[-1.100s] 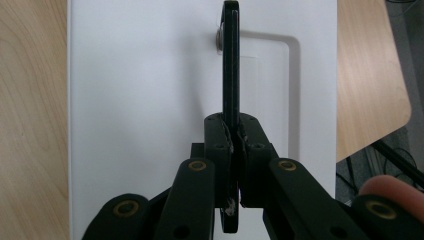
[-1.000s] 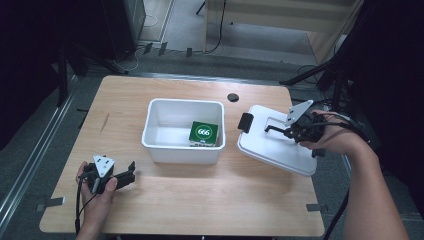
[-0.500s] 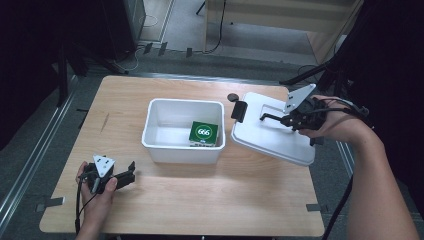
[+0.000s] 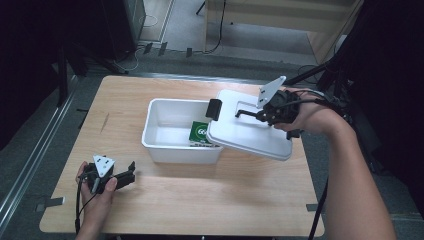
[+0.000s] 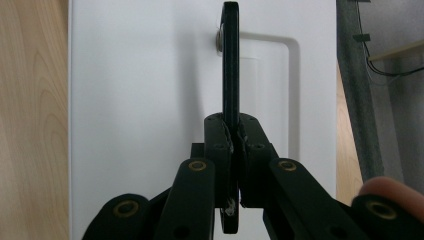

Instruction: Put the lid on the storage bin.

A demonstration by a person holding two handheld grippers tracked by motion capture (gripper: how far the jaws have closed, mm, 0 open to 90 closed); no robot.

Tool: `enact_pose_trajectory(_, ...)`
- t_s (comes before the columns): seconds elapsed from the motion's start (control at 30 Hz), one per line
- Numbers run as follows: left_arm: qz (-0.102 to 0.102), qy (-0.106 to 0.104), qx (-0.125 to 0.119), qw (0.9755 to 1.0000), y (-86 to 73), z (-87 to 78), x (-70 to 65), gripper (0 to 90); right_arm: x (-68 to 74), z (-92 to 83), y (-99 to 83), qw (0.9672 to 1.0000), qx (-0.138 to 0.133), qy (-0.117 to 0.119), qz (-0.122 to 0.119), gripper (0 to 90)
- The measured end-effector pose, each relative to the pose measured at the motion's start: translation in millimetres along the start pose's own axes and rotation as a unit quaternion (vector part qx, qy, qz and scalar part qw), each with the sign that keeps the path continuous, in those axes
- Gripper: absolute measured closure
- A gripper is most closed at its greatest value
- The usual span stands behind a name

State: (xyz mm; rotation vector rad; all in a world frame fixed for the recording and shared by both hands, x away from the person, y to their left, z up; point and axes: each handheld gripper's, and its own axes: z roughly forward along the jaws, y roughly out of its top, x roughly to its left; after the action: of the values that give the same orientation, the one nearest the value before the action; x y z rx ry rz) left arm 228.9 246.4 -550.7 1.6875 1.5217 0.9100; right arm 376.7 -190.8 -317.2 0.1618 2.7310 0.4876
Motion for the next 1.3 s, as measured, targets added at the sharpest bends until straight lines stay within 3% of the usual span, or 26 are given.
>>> enact_pose_trajectory(0.73, -0.004, -0.002, 0.001, 1.0000, 0.2, 0.0, 1.2, 6.7, 9.0, 37.2, 67.2, 0.9988, -0.016, 0.035, -0.031, 86.1)
enact_pose_trajectory(1.3, -0.006, -0.002, 0.000, 1.0000, 0.3, 0.6, 1.7, 6.7, 14.7, 56.8, 106.2, 0.9970, -0.023, 0.051, -0.053, 86.1)
